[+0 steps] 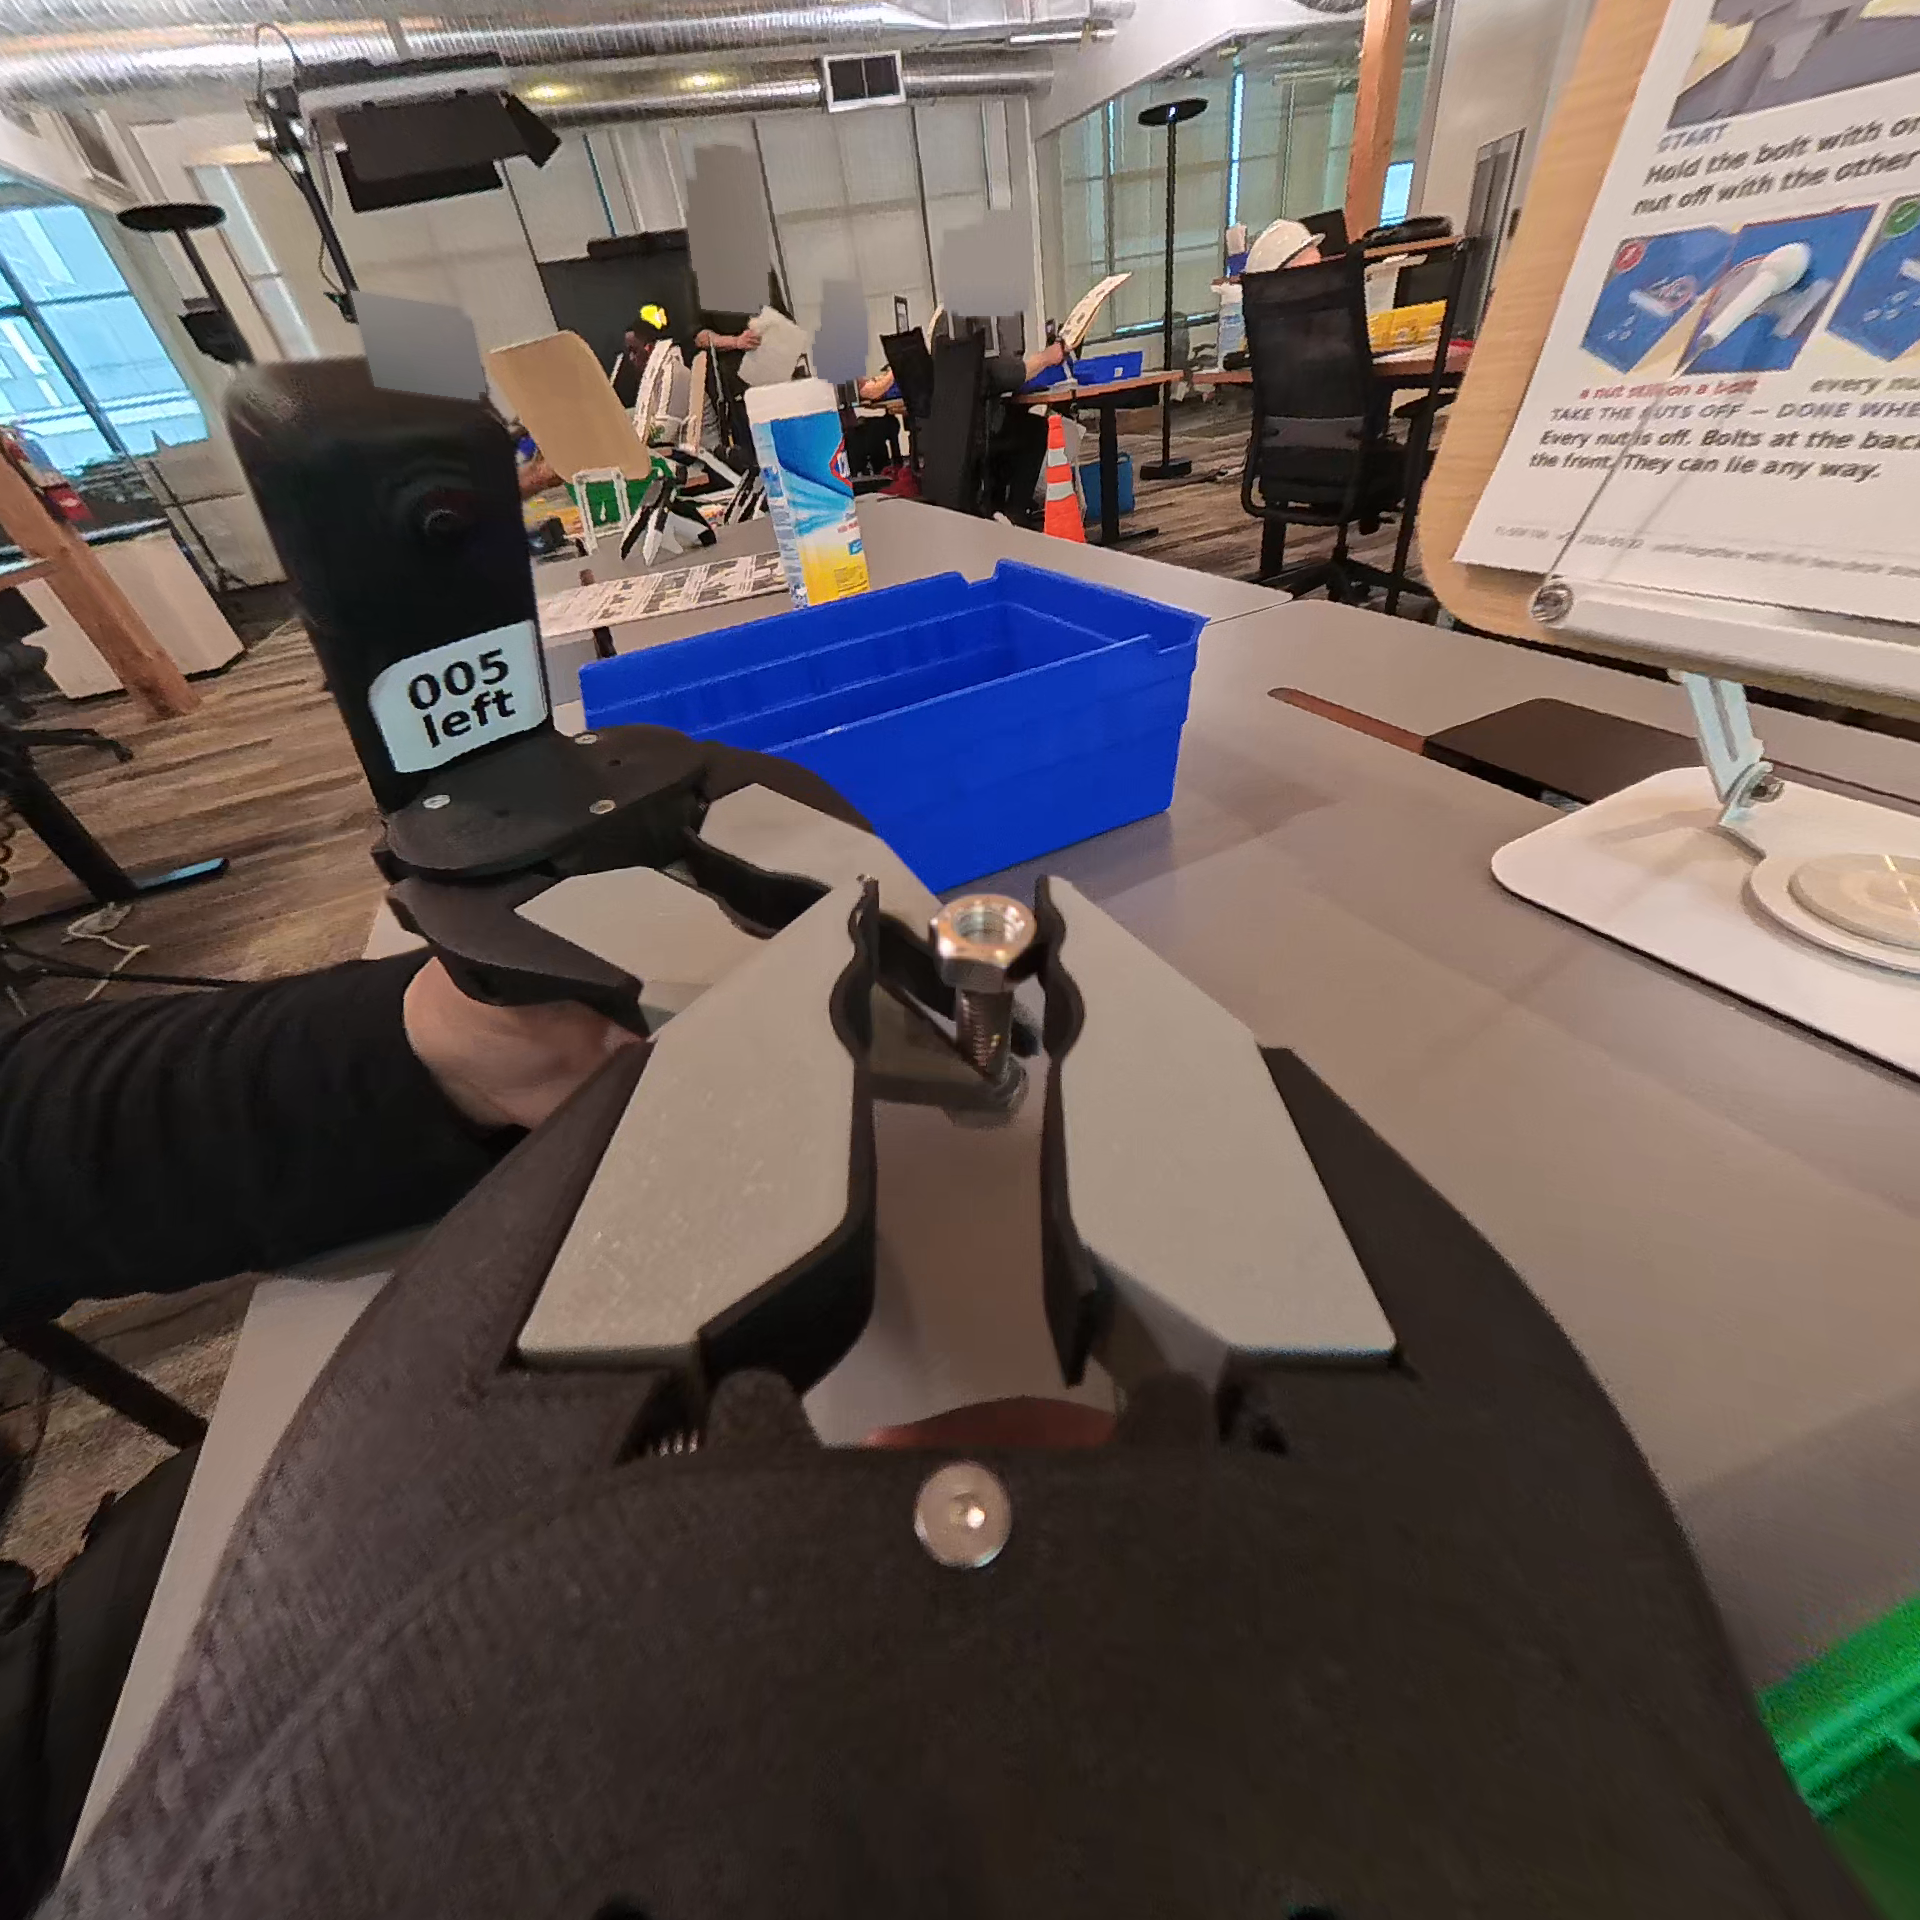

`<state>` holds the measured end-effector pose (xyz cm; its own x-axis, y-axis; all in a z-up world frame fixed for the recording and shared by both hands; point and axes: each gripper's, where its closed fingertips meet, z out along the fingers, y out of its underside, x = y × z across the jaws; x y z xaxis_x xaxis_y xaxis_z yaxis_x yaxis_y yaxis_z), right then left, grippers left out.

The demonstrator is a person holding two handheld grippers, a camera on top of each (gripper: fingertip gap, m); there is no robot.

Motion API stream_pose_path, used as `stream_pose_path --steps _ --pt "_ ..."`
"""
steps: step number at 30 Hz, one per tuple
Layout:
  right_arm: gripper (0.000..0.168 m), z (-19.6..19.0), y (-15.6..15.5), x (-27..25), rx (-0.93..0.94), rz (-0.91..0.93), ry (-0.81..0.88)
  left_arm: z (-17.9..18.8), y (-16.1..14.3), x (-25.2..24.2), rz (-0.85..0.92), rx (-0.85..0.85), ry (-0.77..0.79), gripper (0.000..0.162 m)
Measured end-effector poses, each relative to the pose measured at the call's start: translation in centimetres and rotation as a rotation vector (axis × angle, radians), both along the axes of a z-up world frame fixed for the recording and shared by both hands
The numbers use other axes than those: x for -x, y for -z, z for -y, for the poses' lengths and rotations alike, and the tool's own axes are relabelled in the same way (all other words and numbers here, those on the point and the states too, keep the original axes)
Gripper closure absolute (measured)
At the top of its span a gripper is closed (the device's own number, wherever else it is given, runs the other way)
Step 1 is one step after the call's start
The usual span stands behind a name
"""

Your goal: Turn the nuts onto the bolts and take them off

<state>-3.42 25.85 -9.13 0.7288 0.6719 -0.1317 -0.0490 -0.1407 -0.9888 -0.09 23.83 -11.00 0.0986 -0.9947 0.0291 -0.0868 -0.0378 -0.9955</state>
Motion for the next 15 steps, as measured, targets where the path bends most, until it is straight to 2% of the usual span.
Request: stream_pose_path --steps 3,9,15 --pt "0.142 0.0 0.1 0.1 -0.001 0.009 0.000 0.3 0.1 -0.1 -0.012 -0.029 0.004 0.156" --pt "0.141 -0.1 -1.1 -1.1 -0.034 -0.019 0.039 -1.7 -0.1 0.7 0.011 0.025 -0.063 0.156" --pt "0.141 -0.3 -0.9 -1.6 -0.022 -0.021 0.060 -2.5 -0.3 1.1 0.026 0.038 -0.098 0.156"
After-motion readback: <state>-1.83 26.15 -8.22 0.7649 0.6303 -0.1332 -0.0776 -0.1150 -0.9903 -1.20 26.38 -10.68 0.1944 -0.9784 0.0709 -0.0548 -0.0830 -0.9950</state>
